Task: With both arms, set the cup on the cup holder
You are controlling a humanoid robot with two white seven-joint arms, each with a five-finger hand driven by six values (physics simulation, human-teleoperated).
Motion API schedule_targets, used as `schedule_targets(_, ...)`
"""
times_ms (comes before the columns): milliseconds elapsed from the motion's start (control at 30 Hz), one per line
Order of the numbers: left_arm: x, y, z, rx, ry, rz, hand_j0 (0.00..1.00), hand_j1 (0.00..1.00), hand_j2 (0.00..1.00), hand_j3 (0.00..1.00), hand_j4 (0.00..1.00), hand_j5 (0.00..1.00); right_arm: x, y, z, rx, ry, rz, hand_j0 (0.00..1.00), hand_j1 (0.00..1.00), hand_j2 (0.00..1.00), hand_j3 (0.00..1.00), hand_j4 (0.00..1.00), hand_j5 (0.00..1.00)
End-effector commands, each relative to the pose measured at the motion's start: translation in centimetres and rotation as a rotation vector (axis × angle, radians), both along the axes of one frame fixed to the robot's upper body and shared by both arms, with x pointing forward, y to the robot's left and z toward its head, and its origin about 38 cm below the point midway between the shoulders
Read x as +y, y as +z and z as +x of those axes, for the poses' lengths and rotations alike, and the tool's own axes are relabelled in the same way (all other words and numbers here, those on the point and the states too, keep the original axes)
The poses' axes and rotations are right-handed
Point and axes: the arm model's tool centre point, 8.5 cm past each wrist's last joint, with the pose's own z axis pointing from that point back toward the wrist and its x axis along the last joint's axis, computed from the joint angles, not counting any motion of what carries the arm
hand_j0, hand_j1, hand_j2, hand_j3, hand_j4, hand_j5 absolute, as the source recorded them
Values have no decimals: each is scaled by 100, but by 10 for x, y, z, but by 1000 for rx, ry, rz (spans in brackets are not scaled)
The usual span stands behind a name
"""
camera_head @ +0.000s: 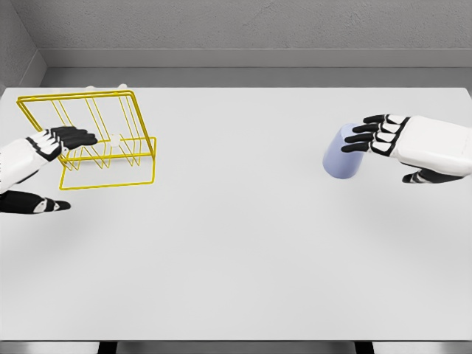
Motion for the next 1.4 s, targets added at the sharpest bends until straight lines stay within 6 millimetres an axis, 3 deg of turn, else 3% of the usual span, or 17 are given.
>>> schedule_targets(0, -1, -3, 0, 9, 3, -16, 100, 100, 100, 100, 100, 100, 0, 0, 0, 4, -1, 4, 100, 100, 100, 100, 100, 100)
schedule_targets(167, -8, -11, -2, 27, -13, -27, 100, 100, 100, 100, 100, 100, 0, 6, 1, -7, -5, 24, 100, 100, 100, 100, 100, 100)
schedule_targets(267, -12, -16, -3, 35, -18, -49, 100, 100, 100, 100, 100, 100, 9, 1, 5, -4, 17, 25, 100, 100, 100, 100, 100, 100)
schedule_targets(300, -15, -19, -3, 38, -21, -63, 100, 100, 100, 100, 100, 100, 12, 0, 7, 29, 26, -49, 100, 100, 100, 100, 100, 100)
schedule_targets(400, -32, -39, -9, 93, -58, -99, 100, 100, 100, 100, 100, 100, 21, -1, 24, 67, 32, -143, 100, 100, 100, 100, 100, 100)
schedule_targets(567, -39, -39, -9, 82, -66, -127, 100, 100, 100, 100, 100, 100, 24, -10, 59, 119, -10, -187, 100, 100, 100, 100, 100, 100)
schedule_targets(767, -47, -49, -12, 115, -83, -151, 100, 100, 100, 100, 100, 100, 28, 17, 82, 61, -33, -153, 100, 100, 100, 100, 100, 100)
schedule_targets(867, -63, -63, -18, 226, -124, -300, 100, 100, 100, 100, 100, 100, 30, 9, 96, 82, -56, -130, 100, 100, 100, 100, 100, 100)
schedule_targets(1000, -79, -84, -29, 323, -165, -339, 100, 100, 100, 100, 100, 100, 34, -13, 112, 149, -79, -142, 100, 100, 100, 100, 100, 100)
schedule_targets(1133, -89, -82, -25, 356, -193, -410, 100, 100, 100, 100, 100, 100, 25, -35, 118, 204, -117, -173, 100, 100, 100, 100, 100, 100)
schedule_targets(1233, -96, -73, -17, 402, -212, -559, 100, 100, 100, 100, 100, 100, 21, -41, 118, 216, -126, -184, 100, 100, 100, 100, 100, 100)
schedule_targets(1367, -106, -70, -13, 428, -241, -621, 100, 100, 100, 100, 100, 100, 32, -45, 119, 215, -107, -185, 100, 100, 100, 100, 100, 100)
